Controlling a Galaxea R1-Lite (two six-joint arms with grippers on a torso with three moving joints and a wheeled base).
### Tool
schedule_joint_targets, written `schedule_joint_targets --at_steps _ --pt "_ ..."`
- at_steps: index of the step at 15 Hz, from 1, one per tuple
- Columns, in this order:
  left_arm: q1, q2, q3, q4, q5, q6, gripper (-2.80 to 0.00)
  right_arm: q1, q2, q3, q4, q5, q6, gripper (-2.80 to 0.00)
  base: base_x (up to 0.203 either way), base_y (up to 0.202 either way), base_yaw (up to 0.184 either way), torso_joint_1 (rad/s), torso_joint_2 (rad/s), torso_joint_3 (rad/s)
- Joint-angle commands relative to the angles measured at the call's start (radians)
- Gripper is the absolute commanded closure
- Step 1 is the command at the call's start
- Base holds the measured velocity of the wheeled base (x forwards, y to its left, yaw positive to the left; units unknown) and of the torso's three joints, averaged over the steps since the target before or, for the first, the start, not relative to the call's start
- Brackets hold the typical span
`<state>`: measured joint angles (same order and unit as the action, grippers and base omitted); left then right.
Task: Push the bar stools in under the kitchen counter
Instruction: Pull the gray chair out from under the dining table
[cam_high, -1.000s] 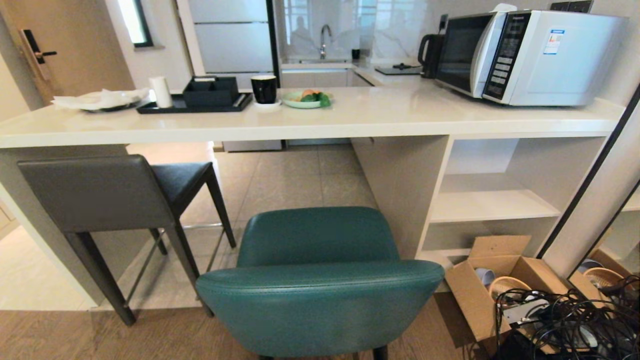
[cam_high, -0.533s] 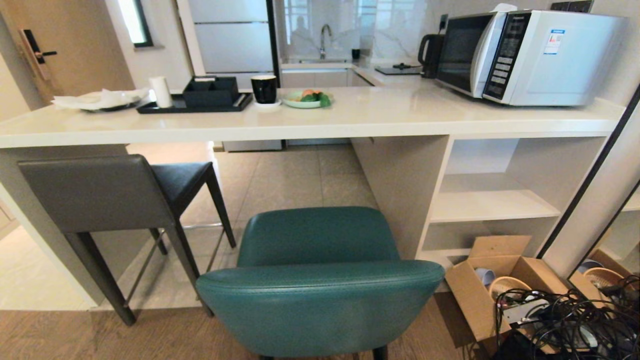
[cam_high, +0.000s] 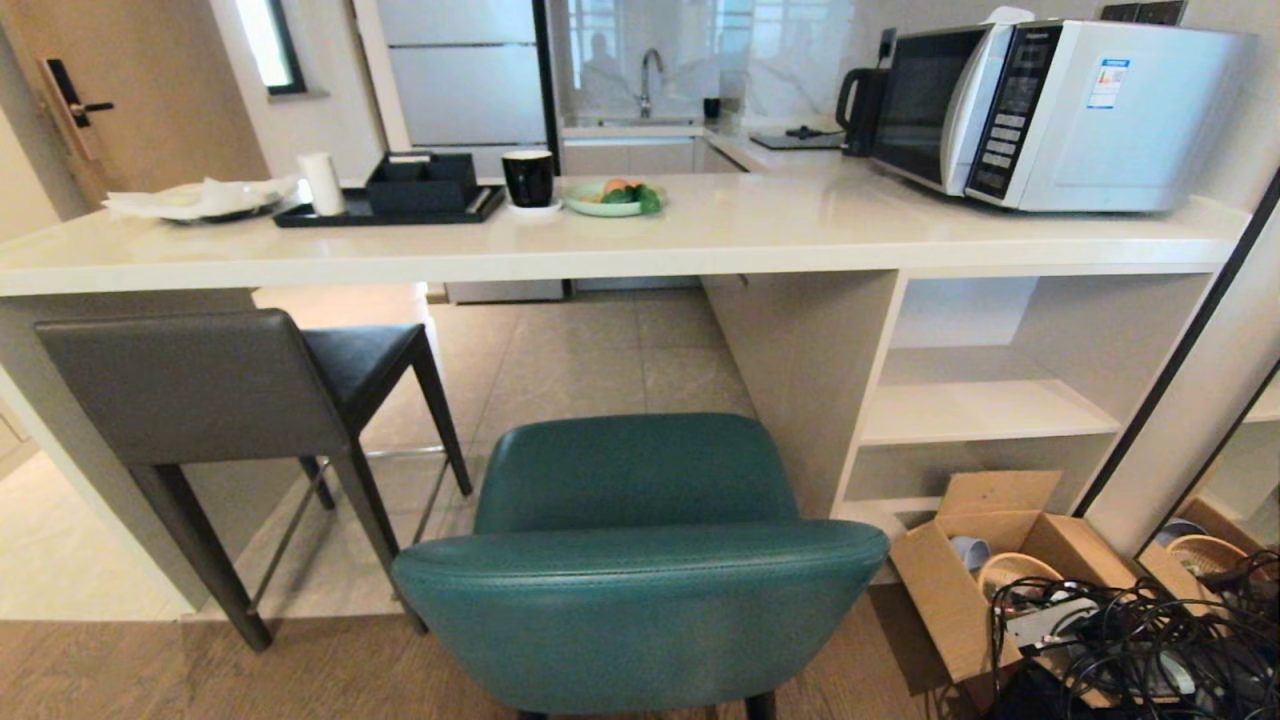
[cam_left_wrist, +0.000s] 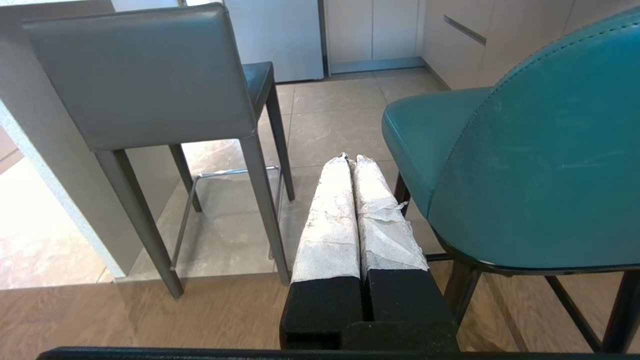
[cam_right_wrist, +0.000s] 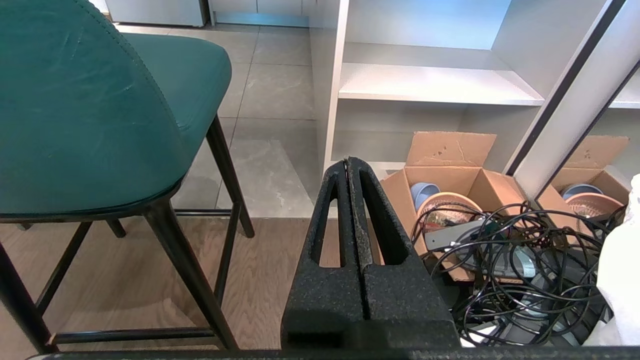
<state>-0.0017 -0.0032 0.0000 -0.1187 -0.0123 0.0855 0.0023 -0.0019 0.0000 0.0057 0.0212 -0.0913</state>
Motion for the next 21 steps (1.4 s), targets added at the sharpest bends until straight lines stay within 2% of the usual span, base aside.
schedule_joint_targets --at_steps 1,4,7,21 --pt "0.000 0.003 0.040 -0.001 0.002 -0.001 0.00 0.001 0.002 0.002 0.002 0.000 -0.002 0.00 0.000 0.000 0.000 0.000 0.00 0.000" --pt "0.000 0.003 0.040 0.001 0.002 -0.010 0.00 0.001 0.002 0.002 0.002 0.000 -0.002 0.00 -0.021 0.000 -0.001 0.004 0.00 0.001" --pt "0.000 0.003 0.040 0.001 0.002 -0.007 0.00 0.001 0.002 0.002 0.002 -0.001 -0.001 0.00 -0.159 0.000 0.002 0.003 0.00 0.001" --pt "0.000 0.003 0.040 -0.001 0.002 -0.021 0.00 0.001 0.002 0.002 0.002 -0.001 -0.001 0.00 0.000 0.009 -0.001 0.000 0.00 0.000"
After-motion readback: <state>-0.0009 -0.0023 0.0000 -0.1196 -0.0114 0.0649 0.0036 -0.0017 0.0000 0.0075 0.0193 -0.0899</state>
